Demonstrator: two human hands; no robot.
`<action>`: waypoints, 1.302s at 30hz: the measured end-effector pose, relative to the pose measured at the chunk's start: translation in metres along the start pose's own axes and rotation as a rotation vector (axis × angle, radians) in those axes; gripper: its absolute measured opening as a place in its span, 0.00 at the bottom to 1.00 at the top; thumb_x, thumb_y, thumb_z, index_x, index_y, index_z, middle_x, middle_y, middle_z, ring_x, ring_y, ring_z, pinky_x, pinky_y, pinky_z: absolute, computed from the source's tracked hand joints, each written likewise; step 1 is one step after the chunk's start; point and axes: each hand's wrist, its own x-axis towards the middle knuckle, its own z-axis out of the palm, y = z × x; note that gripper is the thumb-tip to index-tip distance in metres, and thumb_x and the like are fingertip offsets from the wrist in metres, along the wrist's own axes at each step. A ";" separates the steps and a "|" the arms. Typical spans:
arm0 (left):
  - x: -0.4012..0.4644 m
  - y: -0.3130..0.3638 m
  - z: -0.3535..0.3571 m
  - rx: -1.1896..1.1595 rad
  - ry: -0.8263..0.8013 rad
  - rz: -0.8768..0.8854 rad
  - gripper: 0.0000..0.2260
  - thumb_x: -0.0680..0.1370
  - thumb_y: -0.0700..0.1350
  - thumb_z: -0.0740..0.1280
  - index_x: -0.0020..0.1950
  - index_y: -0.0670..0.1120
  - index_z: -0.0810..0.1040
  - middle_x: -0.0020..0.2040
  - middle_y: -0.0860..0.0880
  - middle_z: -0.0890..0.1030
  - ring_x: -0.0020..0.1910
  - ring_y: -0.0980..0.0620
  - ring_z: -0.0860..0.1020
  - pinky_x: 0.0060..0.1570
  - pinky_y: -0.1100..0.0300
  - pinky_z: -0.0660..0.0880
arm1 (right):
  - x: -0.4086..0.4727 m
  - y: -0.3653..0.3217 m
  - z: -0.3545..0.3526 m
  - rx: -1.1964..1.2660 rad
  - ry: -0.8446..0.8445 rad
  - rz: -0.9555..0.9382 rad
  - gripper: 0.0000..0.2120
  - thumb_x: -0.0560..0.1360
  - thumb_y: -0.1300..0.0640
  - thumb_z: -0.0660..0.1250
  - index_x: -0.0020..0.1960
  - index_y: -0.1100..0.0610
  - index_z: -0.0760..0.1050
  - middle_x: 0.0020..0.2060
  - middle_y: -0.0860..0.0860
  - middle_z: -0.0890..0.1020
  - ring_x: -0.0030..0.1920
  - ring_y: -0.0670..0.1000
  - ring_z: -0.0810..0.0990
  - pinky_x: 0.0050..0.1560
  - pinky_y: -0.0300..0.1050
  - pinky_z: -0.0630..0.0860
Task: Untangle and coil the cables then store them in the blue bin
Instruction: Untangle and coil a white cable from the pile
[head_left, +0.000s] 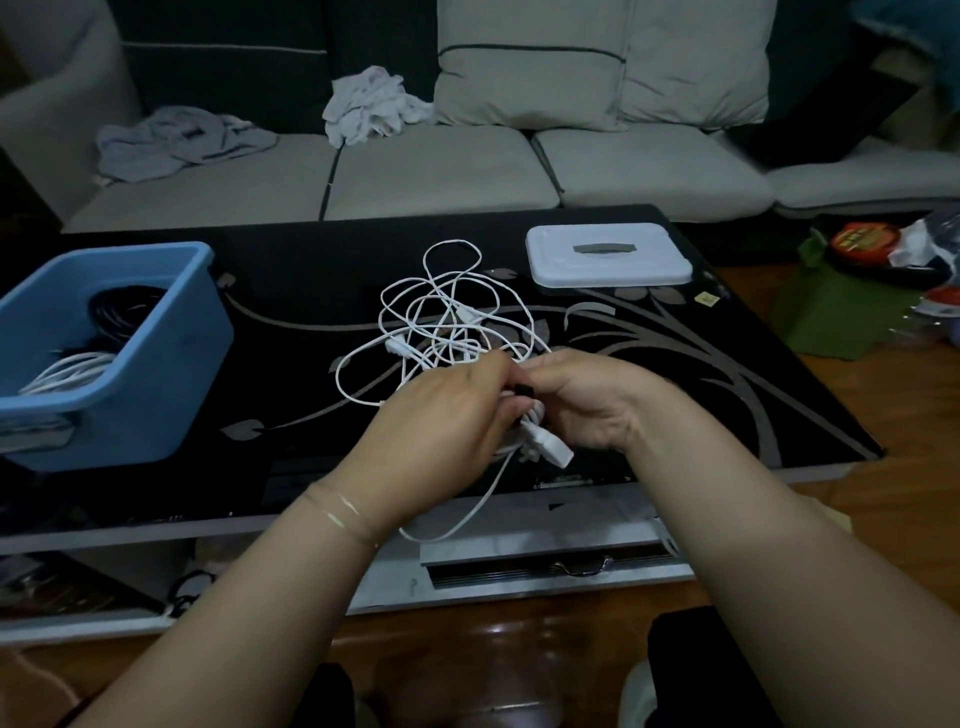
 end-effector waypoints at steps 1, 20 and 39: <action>-0.001 -0.001 0.001 0.015 -0.006 0.005 0.16 0.80 0.55 0.53 0.54 0.46 0.73 0.44 0.49 0.82 0.42 0.47 0.79 0.38 0.57 0.67 | -0.001 -0.001 -0.001 -0.006 -0.009 0.005 0.10 0.78 0.64 0.60 0.38 0.64 0.73 0.21 0.51 0.76 0.21 0.45 0.74 0.24 0.35 0.73; 0.003 0.001 0.012 -0.207 0.095 -0.250 0.03 0.79 0.47 0.60 0.50 0.49 0.71 0.43 0.54 0.79 0.46 0.51 0.76 0.54 0.45 0.71 | 0.005 0.002 0.017 -0.131 0.379 -0.441 0.08 0.76 0.70 0.64 0.53 0.60 0.74 0.35 0.54 0.78 0.27 0.42 0.78 0.27 0.34 0.74; 0.005 -0.001 0.007 -0.520 0.326 -0.383 0.04 0.79 0.47 0.66 0.45 0.54 0.75 0.40 0.65 0.79 0.39 0.64 0.77 0.36 0.69 0.71 | 0.005 0.003 0.024 0.122 0.456 -0.501 0.10 0.74 0.69 0.68 0.51 0.56 0.75 0.39 0.57 0.81 0.35 0.50 0.80 0.41 0.44 0.79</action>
